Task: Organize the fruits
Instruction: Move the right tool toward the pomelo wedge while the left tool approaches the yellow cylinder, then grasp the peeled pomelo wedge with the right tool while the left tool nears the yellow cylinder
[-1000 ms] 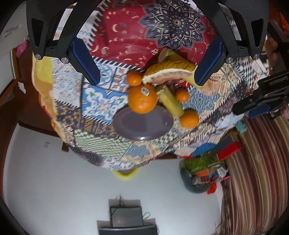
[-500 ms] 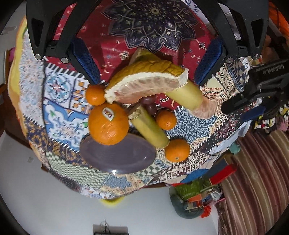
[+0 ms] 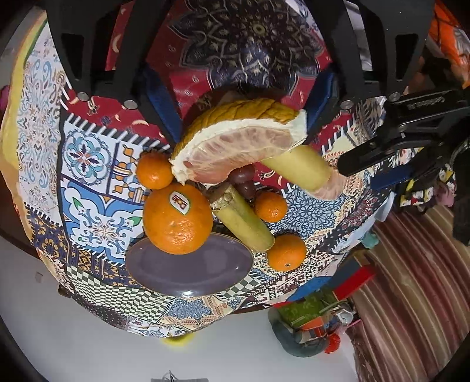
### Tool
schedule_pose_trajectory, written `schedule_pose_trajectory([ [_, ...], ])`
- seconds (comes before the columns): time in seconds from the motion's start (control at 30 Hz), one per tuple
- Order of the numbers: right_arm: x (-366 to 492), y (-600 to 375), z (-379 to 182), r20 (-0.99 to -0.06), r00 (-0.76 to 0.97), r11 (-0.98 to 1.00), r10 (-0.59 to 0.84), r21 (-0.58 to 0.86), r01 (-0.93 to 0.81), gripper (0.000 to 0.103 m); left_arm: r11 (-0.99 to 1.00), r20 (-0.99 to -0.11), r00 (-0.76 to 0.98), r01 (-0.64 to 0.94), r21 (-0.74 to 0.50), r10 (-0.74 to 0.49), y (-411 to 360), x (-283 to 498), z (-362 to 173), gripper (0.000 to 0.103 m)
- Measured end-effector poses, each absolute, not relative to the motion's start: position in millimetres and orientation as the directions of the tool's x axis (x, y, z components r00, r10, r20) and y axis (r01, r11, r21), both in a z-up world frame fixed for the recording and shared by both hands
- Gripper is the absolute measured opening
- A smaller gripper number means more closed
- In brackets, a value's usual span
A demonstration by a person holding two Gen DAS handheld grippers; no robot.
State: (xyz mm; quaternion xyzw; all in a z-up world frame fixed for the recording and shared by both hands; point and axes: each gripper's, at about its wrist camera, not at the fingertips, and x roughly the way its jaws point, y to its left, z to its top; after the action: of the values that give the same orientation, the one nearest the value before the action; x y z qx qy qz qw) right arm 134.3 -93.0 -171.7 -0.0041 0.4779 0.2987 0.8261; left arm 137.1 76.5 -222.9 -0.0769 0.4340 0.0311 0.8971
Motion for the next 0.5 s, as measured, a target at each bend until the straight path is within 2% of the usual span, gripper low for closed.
schedule_pose_trajectory([
  [0.37, 121, -125, -167, -0.788, 0.382, 0.822, 0.482, 0.255, -0.510, 0.046, 0.988, -0.822, 0.569, -0.111, -0.104, -0.023, 39, 146, -225, 0.091],
  [0.5, 121, -142, -169, -0.791, 0.410, 0.841, 0.454, 0.229, -0.490, 0.045, 0.986, -0.834, 0.550, -0.118, -0.117, -0.033, 27, 149, -227, 0.091],
])
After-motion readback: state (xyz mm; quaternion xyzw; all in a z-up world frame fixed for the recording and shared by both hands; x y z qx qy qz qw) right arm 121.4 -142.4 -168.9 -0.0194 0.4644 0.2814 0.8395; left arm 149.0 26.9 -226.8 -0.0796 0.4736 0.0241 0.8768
